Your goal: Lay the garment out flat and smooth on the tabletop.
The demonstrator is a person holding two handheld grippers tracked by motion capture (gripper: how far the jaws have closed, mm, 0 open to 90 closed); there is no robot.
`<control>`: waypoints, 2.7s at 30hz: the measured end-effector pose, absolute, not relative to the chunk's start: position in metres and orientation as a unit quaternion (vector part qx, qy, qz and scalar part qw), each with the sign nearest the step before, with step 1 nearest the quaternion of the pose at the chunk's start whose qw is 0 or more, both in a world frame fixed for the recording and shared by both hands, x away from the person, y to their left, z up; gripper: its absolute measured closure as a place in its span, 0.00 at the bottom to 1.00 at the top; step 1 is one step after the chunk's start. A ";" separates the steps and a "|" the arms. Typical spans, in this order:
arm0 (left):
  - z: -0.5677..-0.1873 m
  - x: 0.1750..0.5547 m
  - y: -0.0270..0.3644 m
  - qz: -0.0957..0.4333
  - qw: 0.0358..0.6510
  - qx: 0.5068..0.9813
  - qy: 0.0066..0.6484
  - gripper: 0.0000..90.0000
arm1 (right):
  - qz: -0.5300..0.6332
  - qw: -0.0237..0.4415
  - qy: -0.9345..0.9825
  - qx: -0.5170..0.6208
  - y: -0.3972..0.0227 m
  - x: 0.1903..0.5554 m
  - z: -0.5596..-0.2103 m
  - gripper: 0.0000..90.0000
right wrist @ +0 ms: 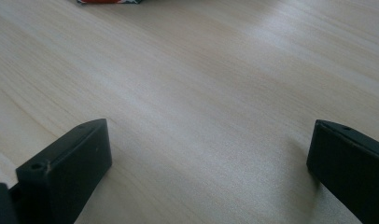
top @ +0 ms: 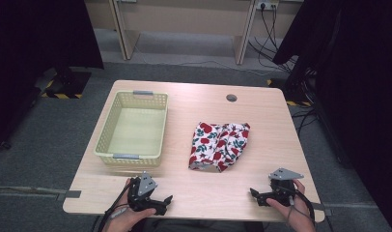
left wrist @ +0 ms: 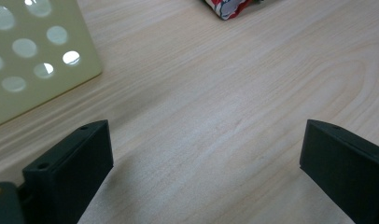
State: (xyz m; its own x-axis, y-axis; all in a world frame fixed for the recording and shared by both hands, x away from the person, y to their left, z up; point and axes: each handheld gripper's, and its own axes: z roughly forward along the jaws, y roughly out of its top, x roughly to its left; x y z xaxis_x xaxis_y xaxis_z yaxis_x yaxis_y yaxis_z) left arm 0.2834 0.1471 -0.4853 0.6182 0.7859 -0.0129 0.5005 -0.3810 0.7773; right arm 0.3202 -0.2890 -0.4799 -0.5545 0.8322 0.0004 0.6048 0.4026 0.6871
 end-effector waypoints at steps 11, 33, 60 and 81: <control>-0.476 0.288 0.136 0.176 0.403 0.807 0.394 0.02 | 0.326 0.174 0.819 0.438 -0.289 0.320 -0.480 0.00; -0.461 0.293 0.117 0.178 0.422 0.808 0.371 0.02 | 0.326 0.174 0.819 0.439 -0.289 0.320 -0.480 0.00; -0.443 0.333 0.048 0.169 0.433 0.820 0.334 0.02 | 0.326 0.175 0.819 0.438 -0.289 0.320 -0.480 0.00; -0.438 0.368 0.019 0.175 0.431 0.818 0.339 0.03 | 0.326 0.174 0.819 0.438 -0.289 0.320 -0.480 0.00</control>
State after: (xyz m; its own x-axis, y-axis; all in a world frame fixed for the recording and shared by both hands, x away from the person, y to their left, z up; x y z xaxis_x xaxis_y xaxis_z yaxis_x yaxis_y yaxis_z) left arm 0.3683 0.0194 -0.4381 0.7094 0.7048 -0.0047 0.4028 -0.3999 0.8233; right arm 0.3202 -0.2890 -0.4799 -0.5546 0.8321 0.0002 0.6046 0.4027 0.6873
